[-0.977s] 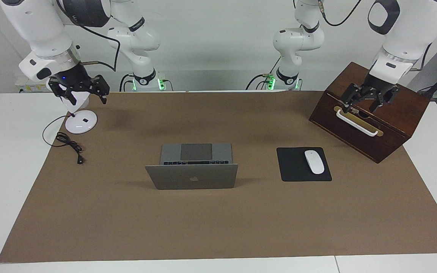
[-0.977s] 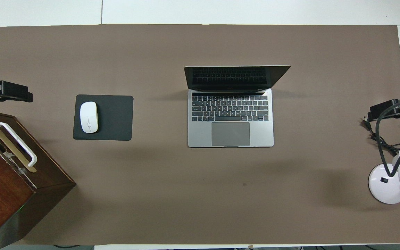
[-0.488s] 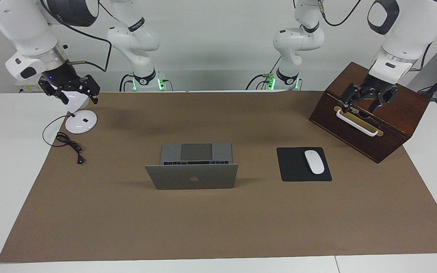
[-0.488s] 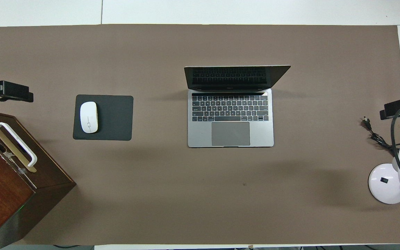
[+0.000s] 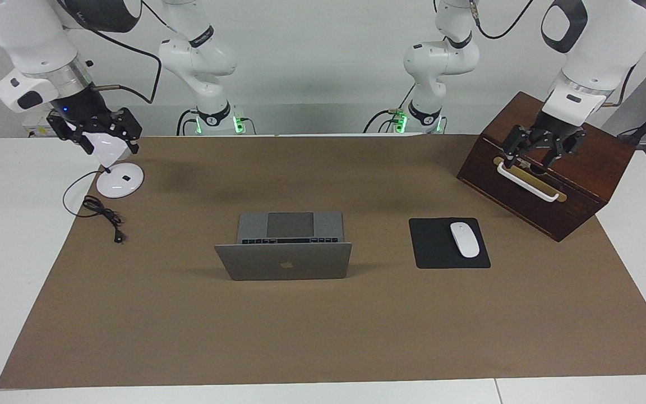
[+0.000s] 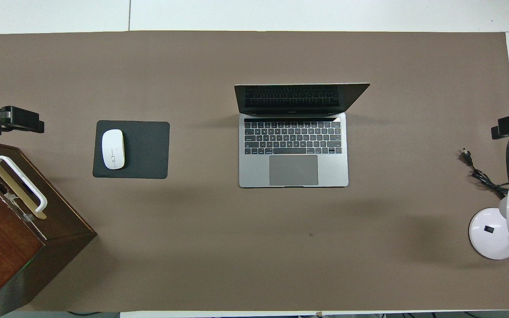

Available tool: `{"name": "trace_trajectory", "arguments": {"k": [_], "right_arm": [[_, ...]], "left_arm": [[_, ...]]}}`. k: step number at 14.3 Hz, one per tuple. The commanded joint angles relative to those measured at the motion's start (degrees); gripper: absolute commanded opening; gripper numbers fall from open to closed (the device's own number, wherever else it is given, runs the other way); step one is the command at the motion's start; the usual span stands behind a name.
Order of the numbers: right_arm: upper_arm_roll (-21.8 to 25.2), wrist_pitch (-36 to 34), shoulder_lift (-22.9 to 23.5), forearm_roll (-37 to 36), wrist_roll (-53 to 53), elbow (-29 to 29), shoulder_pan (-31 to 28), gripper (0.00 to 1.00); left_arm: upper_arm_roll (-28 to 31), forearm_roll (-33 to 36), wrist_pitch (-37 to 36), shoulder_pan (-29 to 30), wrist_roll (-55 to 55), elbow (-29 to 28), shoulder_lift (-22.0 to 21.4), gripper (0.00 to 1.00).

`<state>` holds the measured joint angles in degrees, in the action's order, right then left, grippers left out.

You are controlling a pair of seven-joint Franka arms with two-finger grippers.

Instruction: Close laptop with both arms

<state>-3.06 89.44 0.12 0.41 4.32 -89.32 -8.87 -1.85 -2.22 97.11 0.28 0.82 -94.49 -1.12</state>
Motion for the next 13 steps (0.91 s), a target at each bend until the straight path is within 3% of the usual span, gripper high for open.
{"name": "trace_trajectory", "arguments": {"k": [1, 3, 5, 7, 9, 10, 13], "right_arm": [[-0.6, -0.2, 6.4, -0.3, 0.7, 8.0, -1.2, 0.84], [-0.6, -0.1, 8.9, -0.2, 0.7, 10.9, -1.2, 0.70], [-0.7, 1.7, 11.0, -0.2, 0.7, 13.1, -1.1, 0.46], [-0.8, 5.2, 12.8, -0.2, 0.7, 14.1, -1.1, 0.20], [-1.2, 8.6, 15.0, 0.1, 0.7, 15.6, -1.0, 0.05], [-1.3, 10.5, 16.6, 0.3, 0.7, 16.8, -0.8, 0.00], [-1.9, 14.5, 20.1, 0.6, 0.0, 20.4, 0.0, 0.00]], "left_arm": [[0.0, 1.1, 1.8, 0.5, 0.2, -2.9, -2.2, 0.33], [0.0, 1.1, 2.9, 0.5, 0.1, -3.3, -2.3, 0.15], [0.0, 1.1, 3.1, 0.3, 0.1, -3.7, -2.6, 0.00], [-0.1, 1.1, 3.4, 0.2, 0.3, -3.8, -2.6, 0.00], [-0.1, 1.1, 5.9, -0.3, 0.3, -4.5, -2.6, 0.00], [-0.2, 1.1, 7.4, -0.4, 0.2, -5.5, -2.7, 0.00], [-0.3, 1.1, 10.1, -3.1, -0.1, -10.1, -4.9, 0.00]]}}
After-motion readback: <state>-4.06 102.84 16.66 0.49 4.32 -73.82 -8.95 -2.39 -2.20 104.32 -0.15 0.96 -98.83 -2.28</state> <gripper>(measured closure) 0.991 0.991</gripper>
